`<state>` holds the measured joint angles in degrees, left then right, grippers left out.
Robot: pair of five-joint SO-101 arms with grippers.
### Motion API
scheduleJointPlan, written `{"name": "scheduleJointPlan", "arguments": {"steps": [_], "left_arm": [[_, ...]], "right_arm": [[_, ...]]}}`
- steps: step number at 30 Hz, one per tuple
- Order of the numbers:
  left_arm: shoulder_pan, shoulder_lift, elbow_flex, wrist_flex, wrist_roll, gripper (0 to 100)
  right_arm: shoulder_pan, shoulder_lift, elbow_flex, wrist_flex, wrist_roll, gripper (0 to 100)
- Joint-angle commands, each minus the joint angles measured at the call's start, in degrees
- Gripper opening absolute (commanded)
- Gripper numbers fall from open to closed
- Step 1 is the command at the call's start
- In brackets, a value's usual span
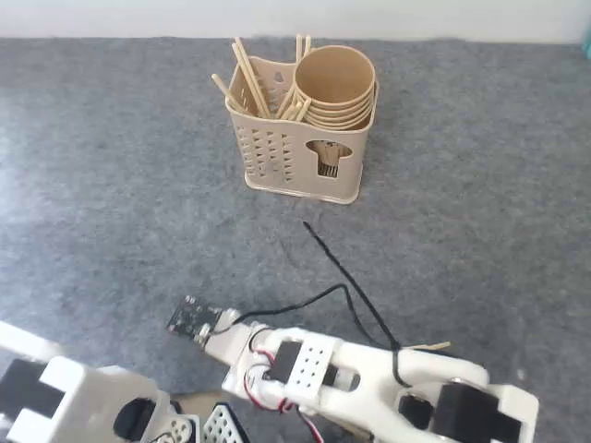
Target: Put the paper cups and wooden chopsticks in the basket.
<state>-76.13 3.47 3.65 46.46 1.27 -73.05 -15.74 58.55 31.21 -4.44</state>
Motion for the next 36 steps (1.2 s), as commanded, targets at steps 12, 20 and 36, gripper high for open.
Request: {"name": "scheduleJointPlan", "arguments": {"steps": [12, 20, 36], "left_arm": [[2.73, -1.05, -2.86, 6.51, 0.7, 26], [11.08, -6.24, -1.63, 13.89, 0.7, 26], [28.22, -44.22, 36.0, 9.49, 0.79, 26]], "right_arm": [[12.62, -49.1, -18.2, 9.54, 4.57, 0.8], [25.63, -51.03, -23.82, 0.48, 4.4, 0.8], [41.19, -29.76, -25.05, -50.42, 4.4, 0.8]]}}
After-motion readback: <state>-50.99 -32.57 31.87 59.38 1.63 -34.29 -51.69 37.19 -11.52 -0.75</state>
